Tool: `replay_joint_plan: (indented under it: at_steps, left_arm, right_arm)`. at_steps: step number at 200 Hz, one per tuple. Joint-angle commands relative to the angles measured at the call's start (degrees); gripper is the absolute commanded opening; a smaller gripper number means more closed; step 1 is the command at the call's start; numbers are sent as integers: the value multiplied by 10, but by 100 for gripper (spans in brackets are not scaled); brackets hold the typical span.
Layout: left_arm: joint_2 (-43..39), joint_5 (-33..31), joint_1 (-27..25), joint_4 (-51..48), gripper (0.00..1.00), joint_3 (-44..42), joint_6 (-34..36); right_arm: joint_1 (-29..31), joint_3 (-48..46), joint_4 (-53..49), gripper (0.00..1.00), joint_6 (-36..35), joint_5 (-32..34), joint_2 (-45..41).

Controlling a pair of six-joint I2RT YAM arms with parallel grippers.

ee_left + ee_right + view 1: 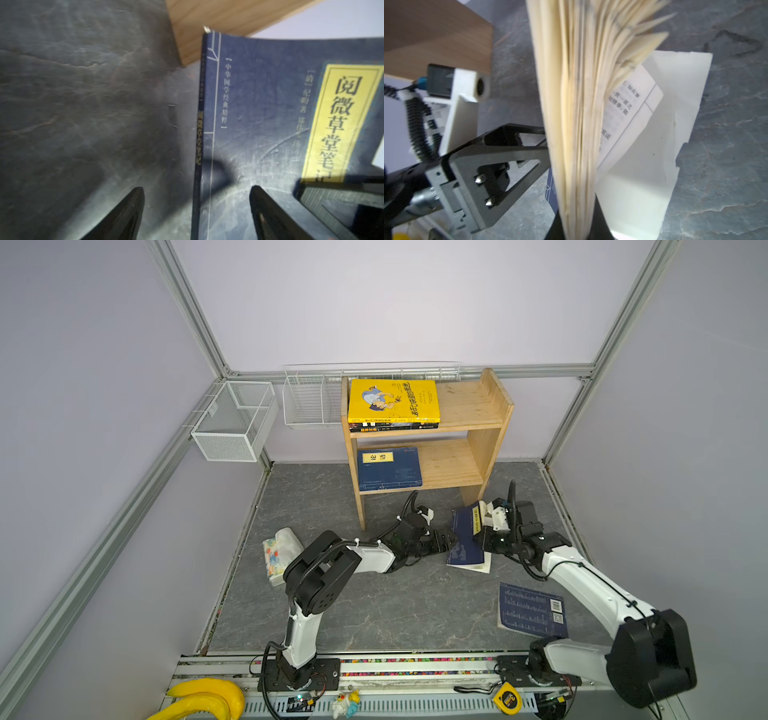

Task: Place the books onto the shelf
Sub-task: 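Lift the blue book upright with both grippers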

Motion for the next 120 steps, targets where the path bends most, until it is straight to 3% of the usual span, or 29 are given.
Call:
replay_joint_plan:
  at_steps: [1, 28, 51, 87, 120]
  left_arm:
    - [-56, 56, 1, 4, 81, -19, 31]
    - [-101, 108, 1, 49, 80, -38, 24]
    - [-130, 140, 1, 106, 74, -57, 0]
    - [-190, 125, 0, 116, 53, -89, 5]
    - [-238, 99, 1, 63, 31, -105, 31]
  right_arm:
    - [-4, 38, -14, 7, -36, -106, -44]
    - [-5, 54, -12, 7, -41, -176, -67]
    - [-6, 66, -14, 7, -44, -192, -71]
    - [-12, 83, -27, 10, -50, -179, -69]
    - [-14, 89, 4, 21, -25, -187, -57]
